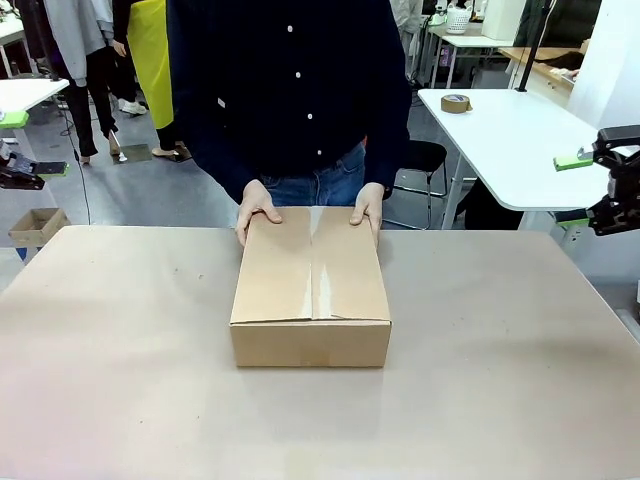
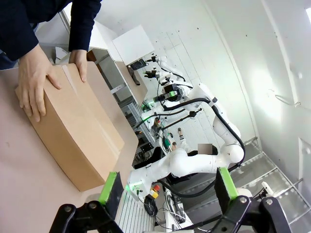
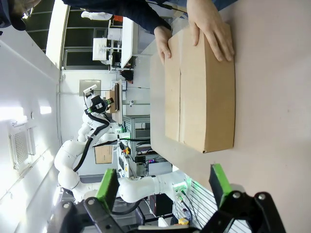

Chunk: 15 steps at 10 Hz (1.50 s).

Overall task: Pack the gift set into the box.
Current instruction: Press and hold the closed box until the human finishes sealing it.

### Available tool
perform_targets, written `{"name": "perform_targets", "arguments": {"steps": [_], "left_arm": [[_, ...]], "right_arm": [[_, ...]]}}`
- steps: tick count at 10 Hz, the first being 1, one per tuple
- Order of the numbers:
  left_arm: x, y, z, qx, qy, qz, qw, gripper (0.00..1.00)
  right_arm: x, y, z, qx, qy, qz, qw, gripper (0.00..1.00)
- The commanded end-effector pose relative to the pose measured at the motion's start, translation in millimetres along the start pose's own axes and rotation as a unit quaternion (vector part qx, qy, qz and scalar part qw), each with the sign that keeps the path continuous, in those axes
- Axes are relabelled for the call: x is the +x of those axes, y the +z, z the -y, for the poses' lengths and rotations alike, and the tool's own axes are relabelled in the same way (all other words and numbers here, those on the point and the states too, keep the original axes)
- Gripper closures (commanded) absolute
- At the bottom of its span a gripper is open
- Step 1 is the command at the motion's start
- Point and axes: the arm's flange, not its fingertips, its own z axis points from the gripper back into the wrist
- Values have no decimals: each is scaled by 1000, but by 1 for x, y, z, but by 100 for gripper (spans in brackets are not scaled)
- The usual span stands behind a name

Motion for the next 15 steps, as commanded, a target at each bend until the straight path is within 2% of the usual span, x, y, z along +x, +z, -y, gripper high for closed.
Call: {"name": "perform_targets", "arguments": {"steps": [1,2,3,4,5,6,7,8,9,10,11,12,13,14,15], "left_arm": [[0,0,0,0,0,0,1000,0],[24,-54,7,40,-62,-71,995,0],[49,-119,12,53,-158,-163,973,0],[60,-184,10,48,-256,-218,940,0],[62,-222,0,15,-312,-257,914,0],[63,-243,-13,15,-345,-265,900,0],[61,-247,-17,36,-298,-280,912,0],[58,-263,19,29,-250,-250,935,0],[58,-263,19,29,-250,-250,935,0],[58,-286,-4,28,-284,-280,917,0],[59,-298,-9,-10,-404,-281,870,0],[57,-302,-10,-66,-546,-244,798,0],[51,-298,-4,-105,-628,-238,734,0],[43,-290,3,-130,-675,-210,695,0],[39,-281,7,-160,-700,-173,674,0]], "right_arm": [[4,-23,-15,-67,31,-8,997,0],[25,-83,-47,-147,123,-68,979,0],[44,-153,-72,-193,232,-105,948,0],[46,-220,-86,-210,334,-137,909,0],[41,-261,-89,-192,393,-169,883,0],[43,-274,-86,-173,413,-158,880,0],[51,-253,-85,-181,342,-141,911,0],[4,-294,-111,-179,315,-176,915,0],[21,-304,-101,-190,344,-176,903,0],[19,-321,-113,-116,470,-276,830,0],[24,-328,-117,-25,587,-271,763,0],[30,-320,-113,76,668,-245,699,0],[32,-309,-109,163,725,-219,632,0],[30,-298,-106,217,748,-206,592,0],[29,-291,-103,246,760,-184,572,0]]}}
